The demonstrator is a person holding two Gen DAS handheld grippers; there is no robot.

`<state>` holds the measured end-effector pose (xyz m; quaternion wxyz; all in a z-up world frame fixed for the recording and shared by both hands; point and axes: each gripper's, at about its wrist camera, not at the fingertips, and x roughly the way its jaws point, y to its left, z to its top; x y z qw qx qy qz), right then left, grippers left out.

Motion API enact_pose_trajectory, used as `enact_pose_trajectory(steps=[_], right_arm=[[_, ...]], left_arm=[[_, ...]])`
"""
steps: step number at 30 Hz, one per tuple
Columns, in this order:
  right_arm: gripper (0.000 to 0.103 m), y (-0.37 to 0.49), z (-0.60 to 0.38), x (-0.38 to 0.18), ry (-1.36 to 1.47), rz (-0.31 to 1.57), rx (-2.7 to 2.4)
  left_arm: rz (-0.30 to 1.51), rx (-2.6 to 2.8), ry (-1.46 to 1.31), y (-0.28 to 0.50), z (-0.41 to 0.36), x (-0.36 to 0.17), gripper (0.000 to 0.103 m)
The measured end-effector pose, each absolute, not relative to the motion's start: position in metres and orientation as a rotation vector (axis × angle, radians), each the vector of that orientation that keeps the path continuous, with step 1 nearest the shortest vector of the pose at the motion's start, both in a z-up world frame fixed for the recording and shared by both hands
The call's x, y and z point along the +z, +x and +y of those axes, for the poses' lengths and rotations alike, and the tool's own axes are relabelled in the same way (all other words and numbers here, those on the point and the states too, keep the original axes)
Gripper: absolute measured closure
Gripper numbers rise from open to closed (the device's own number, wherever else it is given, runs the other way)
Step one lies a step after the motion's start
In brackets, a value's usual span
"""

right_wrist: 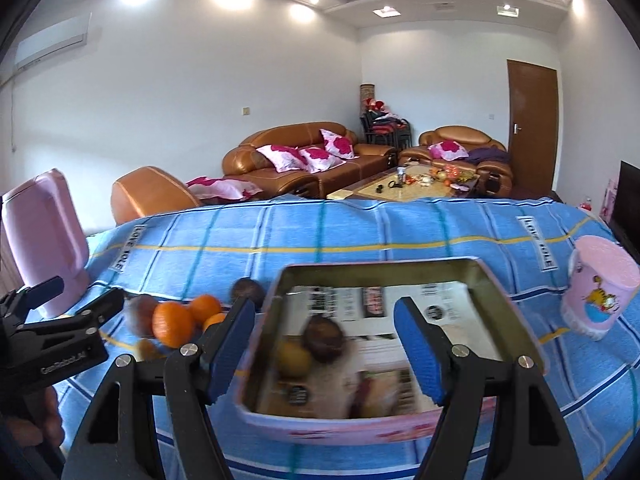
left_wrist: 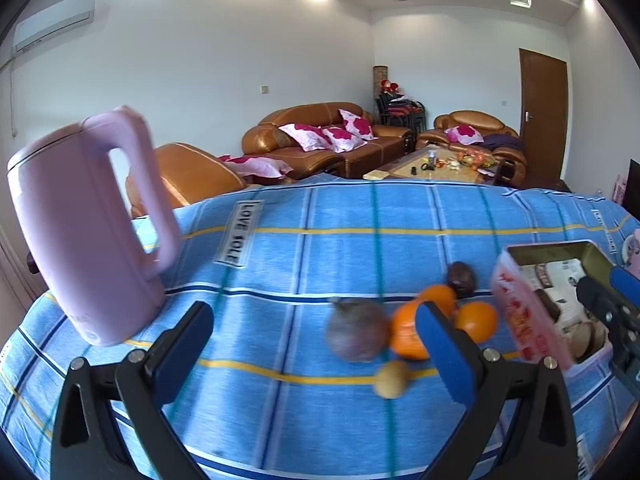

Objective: Organize fruits
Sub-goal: 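Grasp the second small brown round fruit with the right gripper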

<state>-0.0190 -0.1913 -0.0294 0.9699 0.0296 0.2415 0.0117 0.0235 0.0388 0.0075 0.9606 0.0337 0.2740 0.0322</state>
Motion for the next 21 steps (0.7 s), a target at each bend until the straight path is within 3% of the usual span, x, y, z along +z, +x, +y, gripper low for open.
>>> enact_pose_trajectory(steps=[19, 21], right_arm=[[0.030, 0.014, -0.075, -0.064, 0.007, 0.736, 0.245], [0.034, 0.021, -0.061, -0.071, -0.022, 0.772, 0.256]], left_arm=[[0.616, 0.232, -0.044, 0.048, 0.137, -0.008, 0.000], [0.612, 0.230, -0.049, 0.048, 0.138, -0.007, 0.000]])
